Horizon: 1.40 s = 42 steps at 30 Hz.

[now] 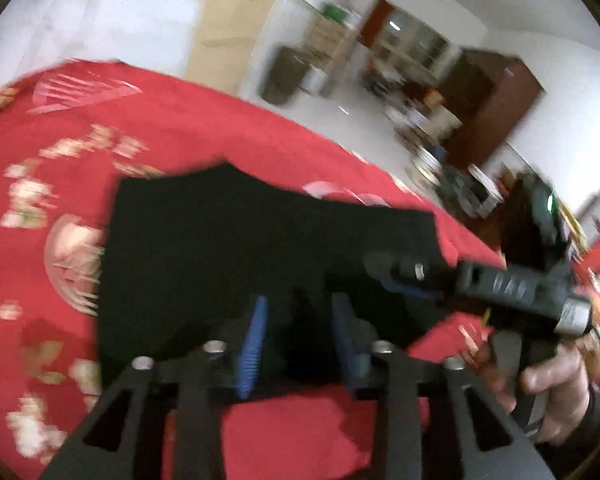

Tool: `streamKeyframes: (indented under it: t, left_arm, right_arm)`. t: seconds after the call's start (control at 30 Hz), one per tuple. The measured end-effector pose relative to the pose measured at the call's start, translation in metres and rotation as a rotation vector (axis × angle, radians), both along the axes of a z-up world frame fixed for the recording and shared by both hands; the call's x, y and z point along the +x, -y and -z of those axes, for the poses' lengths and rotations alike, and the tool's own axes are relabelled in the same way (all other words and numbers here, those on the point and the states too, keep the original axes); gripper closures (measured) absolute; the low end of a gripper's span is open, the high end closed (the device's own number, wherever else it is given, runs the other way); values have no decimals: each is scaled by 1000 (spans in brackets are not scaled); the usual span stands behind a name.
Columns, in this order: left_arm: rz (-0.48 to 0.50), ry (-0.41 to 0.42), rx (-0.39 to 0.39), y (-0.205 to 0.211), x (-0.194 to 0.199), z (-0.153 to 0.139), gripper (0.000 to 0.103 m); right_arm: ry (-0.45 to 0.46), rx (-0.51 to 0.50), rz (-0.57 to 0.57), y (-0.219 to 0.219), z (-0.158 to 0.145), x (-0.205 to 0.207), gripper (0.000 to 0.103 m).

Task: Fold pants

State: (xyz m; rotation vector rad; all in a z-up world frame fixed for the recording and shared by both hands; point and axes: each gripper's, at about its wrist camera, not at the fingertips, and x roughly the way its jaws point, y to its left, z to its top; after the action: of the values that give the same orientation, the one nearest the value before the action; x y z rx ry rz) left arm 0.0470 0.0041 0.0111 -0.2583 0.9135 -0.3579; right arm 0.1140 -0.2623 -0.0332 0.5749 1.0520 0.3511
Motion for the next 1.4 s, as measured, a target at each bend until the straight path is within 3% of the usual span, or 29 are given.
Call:
streamKeyframes:
  t: [0.07,0.2,0.23,0.53,0.6,0.63,0.67,0.8,0.87,1.0,1.2,1.3,1.4]
  left_arm:
    - [-89,6,49,-20,2,-1,63]
    - [-244,-71,103,-54,8,20,63]
    - [-260,-88,106,-60,7,27,63]
    - [-270,-143,163,-59,10,53,63]
    - [-267,-151,167,-61,12,58,63]
    - [-266,-154,167,-62,11,59,63]
    - [-266,-157,169,-62,10,60,63]
    - [-267,-162,159,-64,10,60,63]
    - [-257,-170,155,-63,10,62,63]
    - [-245,-184,159,-60,11,65,63]
    - [-227,-152,202,-48,3,48,63]
    - [-196,-119,211,-37,-6,36,63]
    - [-141,-124,231,-22,-13,35,63]
  right_arm:
    - [-8,-20,-28,-9,8,7,45]
    - [-76,-4,-105,-27,34,20,45]
    - [-99,-3,-121,-30,41,22,45]
    - [4,9,-159,-41,42,40,45]
    - [-3,22,-179,-43,44,42,55]
    - [-26,35,-193,-45,48,43,78]
    - [-58,36,-203,-47,53,44,91]
    - [0,6,-178,-42,38,39,101]
    - [18,18,-136,-33,32,36,101]
    - [-82,-9,-81,-23,51,34,101]
    - [-67,-78,-25,-12,39,29,96]
    - [1,-73,30,-4,18,14,91]
    - [45,8,-10,-9,5,-1,89]
